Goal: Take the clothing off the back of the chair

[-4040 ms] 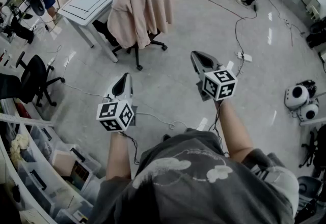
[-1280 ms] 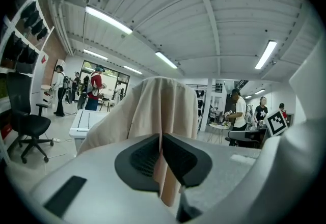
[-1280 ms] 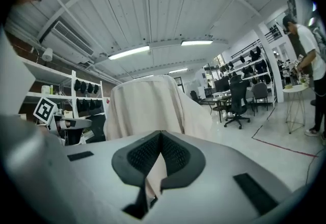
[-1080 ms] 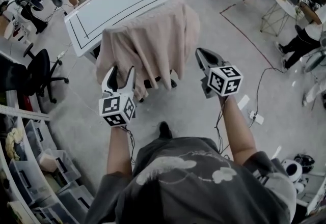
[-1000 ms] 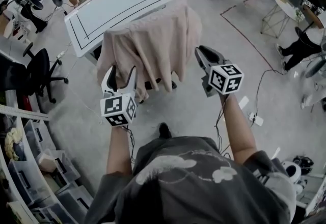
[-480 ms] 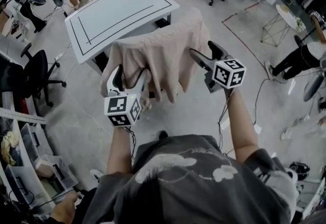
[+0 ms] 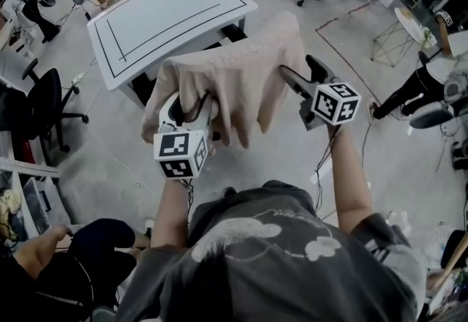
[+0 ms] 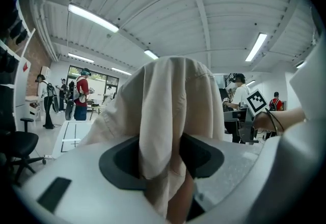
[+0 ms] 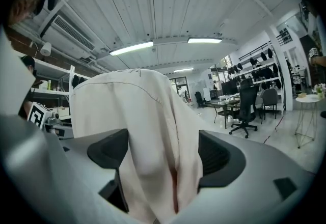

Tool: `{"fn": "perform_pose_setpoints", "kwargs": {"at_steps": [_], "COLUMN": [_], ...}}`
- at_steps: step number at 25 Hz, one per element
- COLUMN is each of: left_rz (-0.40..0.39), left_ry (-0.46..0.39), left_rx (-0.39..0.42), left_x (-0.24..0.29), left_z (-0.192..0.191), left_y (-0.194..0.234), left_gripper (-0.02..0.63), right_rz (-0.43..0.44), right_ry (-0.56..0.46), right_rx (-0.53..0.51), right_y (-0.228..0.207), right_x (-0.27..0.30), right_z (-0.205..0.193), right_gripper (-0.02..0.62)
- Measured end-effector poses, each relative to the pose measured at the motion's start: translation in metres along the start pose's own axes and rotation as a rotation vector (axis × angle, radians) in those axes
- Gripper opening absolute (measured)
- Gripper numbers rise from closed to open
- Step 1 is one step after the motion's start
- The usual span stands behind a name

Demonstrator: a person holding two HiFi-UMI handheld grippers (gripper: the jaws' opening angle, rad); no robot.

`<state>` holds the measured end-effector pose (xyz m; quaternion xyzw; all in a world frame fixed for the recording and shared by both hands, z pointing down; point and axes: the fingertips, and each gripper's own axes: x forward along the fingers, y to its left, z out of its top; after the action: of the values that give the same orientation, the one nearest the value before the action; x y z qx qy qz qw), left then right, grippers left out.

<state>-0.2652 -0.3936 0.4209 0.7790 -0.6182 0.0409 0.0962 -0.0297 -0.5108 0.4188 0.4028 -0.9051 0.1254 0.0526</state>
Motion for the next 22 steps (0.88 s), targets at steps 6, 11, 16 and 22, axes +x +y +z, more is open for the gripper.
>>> {"fn": "perform_pose_setpoints", "kwargs": {"at_steps": [6,11,16,22], "left_rz": [0.021,0.075,0.166,0.274], "left_ry": [-0.022,-0.026,-0.03,-0.037], "left_rx": [-0.069,-0.083,-0.093,-0.083], "left_x": [-0.006,-0.012,-0.026,-0.036], "left_z": [0.005,0.004,-0.001,0.007], "left_y": [0.006,0.009,0.018,0.007], "left_gripper": [0.008,0.005,0.005,0.005], "right_rz": [0.06,0.127,0.189,0.285], "right_ry": [0.005,0.016,0.032,0.036], "right_rx": [-0.007,-0.039,-0.127,-0.173], "right_y": [-0.001,0.0,0.01,0.007], "right_x": [0.007,0.018,0.035,0.039], "right_z": [0.001,0.006,0.008,0.021], "right_gripper": [0.4,0.4,0.399,0.329]}}
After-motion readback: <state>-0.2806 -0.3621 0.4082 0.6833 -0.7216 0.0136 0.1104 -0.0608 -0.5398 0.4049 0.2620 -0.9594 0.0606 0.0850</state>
